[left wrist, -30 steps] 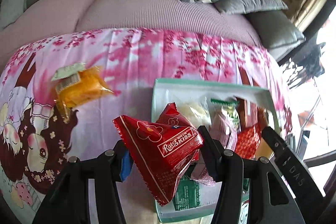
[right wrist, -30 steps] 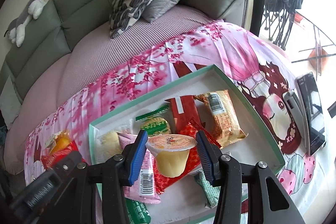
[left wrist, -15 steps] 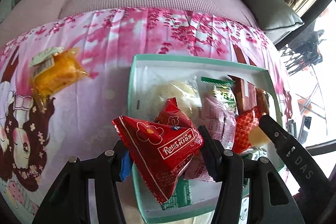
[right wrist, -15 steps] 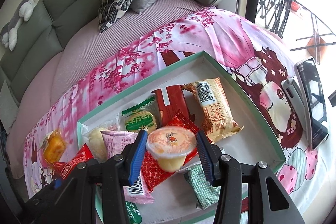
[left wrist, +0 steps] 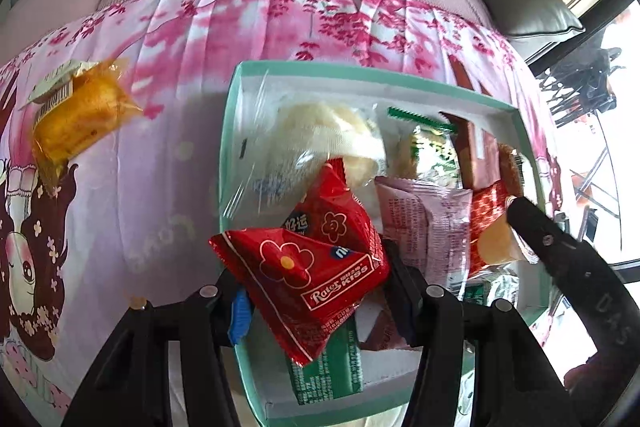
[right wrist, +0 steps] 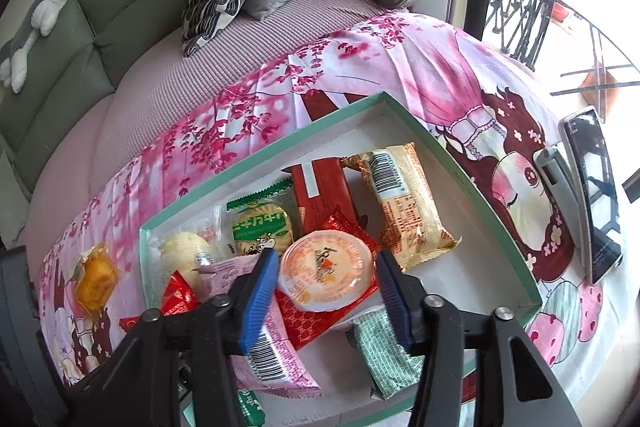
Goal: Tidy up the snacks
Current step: 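Carry red packet with left tool while right tool carries jelly cup, release into tray, then move both tools from the tray back over the remaining snacks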
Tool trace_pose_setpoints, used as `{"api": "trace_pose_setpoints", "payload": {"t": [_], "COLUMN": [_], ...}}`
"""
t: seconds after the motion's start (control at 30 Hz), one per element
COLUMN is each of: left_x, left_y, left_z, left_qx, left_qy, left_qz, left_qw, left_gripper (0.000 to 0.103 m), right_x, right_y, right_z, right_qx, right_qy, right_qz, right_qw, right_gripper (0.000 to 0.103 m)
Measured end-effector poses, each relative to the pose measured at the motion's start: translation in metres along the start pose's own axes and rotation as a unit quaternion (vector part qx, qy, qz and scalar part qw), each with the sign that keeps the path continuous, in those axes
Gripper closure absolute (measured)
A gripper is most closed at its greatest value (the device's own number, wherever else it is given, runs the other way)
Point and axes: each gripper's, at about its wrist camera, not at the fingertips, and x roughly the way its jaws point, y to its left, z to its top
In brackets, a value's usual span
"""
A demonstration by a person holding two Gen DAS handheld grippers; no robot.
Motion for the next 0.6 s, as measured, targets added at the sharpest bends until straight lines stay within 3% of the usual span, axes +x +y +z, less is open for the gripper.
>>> {"api": "trace_pose_setpoints", "payload": {"t": [0.23, 0.4, 0.6], "left_x": [0.000, -0.005, -0.017], "left_y": [0.010, 0.016, 0.012], "left_z": [0.000, 0.003, 0.003], "left_qx": [-0.024, -0.041, -0.038], "left_qy": [0.005, 0.008, -0.002], "left_qz": [0.005, -0.018, -0.026], "left_qw": [0.9997, 0.9990, 0.9989], "left_gripper": [0.042, 0.039, 0.021], "right_x": [0.002, 0.003, 0.002], "right_y": [-0.002, -0.002, -0.002], "right_z": [0.000, 0.000, 0.000], "right_qx": [0.004, 0.006, 0.010], "right_qy": [0.003, 0.002, -0.007], "right_qz": [-0.006, -0.007, -0.005], "right_qw": [1.000, 1.000, 1.000], "right_gripper": [0.023, 0.016, 0.009]}}
